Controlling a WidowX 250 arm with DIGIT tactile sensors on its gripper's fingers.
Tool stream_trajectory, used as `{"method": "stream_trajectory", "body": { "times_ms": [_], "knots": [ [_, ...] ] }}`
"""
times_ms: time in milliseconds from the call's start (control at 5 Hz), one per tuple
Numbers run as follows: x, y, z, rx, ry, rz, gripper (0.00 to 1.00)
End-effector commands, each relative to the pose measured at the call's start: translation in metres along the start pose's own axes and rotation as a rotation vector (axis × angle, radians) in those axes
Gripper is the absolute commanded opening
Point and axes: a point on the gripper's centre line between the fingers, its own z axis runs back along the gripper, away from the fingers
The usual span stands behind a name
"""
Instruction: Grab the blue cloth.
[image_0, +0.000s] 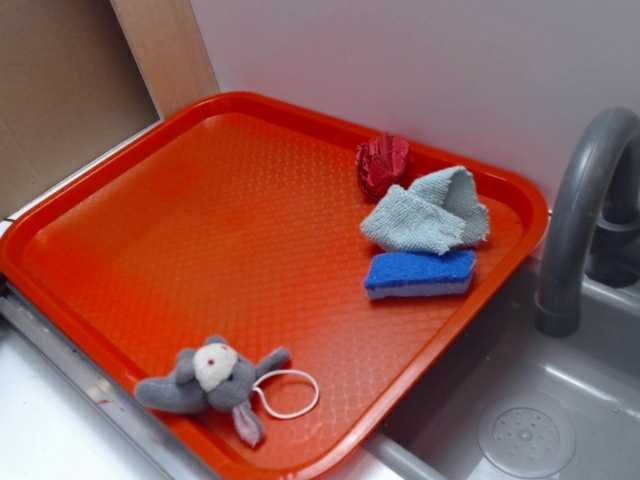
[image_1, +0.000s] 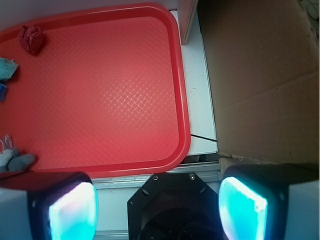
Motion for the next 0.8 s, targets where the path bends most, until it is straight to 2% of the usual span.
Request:
{"method": "stream_trajectory", "body": {
  "times_ms": [0,400,600],
  "knots": [
    [0.0,0.0,0.0,0.0,0.0,0.0,1.0],
    [0.035,-0.054,-0.013,-0.043,-0.112,-0.163,1.0],
    [0.061,-0.095,-0.017,-0.049,-0.173,-0.295,1.0]
  ]
}}
